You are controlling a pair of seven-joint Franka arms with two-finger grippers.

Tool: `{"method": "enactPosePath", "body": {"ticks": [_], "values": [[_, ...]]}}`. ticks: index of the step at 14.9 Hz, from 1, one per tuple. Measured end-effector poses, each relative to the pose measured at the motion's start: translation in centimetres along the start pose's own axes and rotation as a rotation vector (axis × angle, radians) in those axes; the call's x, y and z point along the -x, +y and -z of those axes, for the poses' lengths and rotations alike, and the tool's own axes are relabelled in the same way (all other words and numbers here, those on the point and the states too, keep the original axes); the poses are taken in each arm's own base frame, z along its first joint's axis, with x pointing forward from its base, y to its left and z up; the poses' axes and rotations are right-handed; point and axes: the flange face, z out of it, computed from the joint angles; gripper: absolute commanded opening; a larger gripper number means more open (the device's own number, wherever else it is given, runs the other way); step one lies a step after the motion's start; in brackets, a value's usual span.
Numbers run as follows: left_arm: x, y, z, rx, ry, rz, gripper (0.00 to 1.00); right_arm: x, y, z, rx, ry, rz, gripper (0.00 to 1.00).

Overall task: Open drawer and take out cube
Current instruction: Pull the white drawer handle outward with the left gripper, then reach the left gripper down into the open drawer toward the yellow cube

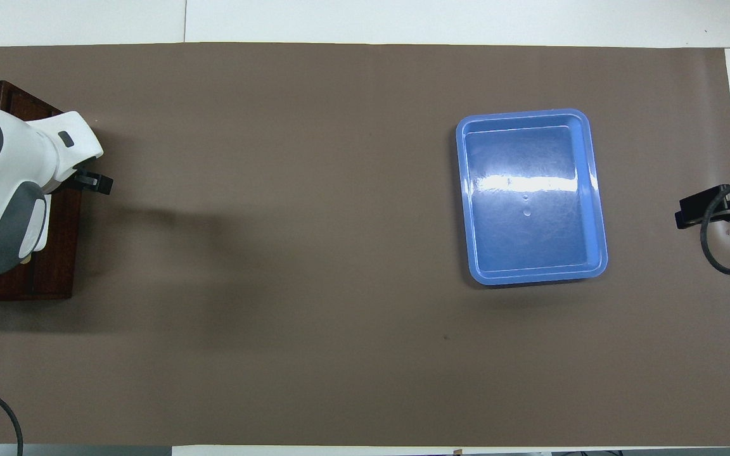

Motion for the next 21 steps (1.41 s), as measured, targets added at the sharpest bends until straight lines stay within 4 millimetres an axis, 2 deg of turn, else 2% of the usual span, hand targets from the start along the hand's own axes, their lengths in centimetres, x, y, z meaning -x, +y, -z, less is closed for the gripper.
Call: {"method": "enactPosePath", "body": {"ticks": [5, 6, 7, 10, 11, 12, 18, 19, 21], "values": [[0.3, 1.5, -1.0, 0.008, -0.001, -0.012, 1.0, 0.0, -0.1, 0.0, 0.0, 0.002, 0.025, 1.0], [-0.1, 2.7, -0.5, 0.009, 0.007, 0.015, 1.0, 0.0, -0.1, 0.0, 0.0, 0.002, 0.029, 1.0], [-0.7, 4.8, 0.2, 0.012, 0.02, 0.061, 1.0, 0.0, -0.1, 0.0, 0.0, 0.001, 0.03, 1.0], [-2.1, 12.4, 2.8, 0.026, 0.052, 0.146, 1.0, 0.0, -0.1, 0.0, 0.0, 0.002, 0.03, 1.0], [-2.2, 13.9, 3.2, 0.031, 0.05, 0.154, 1.0, 0.0, -0.1, 0.0, 0.0, 0.002, 0.03, 1.0], [-2.3, 14.5, 3.4, 0.036, 0.049, 0.16, 1.0, 0.0, -0.1, 0.0, 0.0, 0.002, 0.03, 1.0], [-2.6, 13.8, 4.0, 0.075, 0.022, 0.218, 1.0, 0.0, 0.6, -0.1, -0.001, -0.002, 0.018, 1.0], [-3.0, 13.2, 5.2, 0.1, -0.008, 0.259, 1.0, 0.1, 0.7, -0.2, -0.002, -0.004, 0.015, 1.0], [-4.5, 10.8, 10.2, 0.166, -0.06, 0.358, 1.0, 0.1, 0.7, -0.4, -0.002, -0.009, -0.001, 1.0]]}}
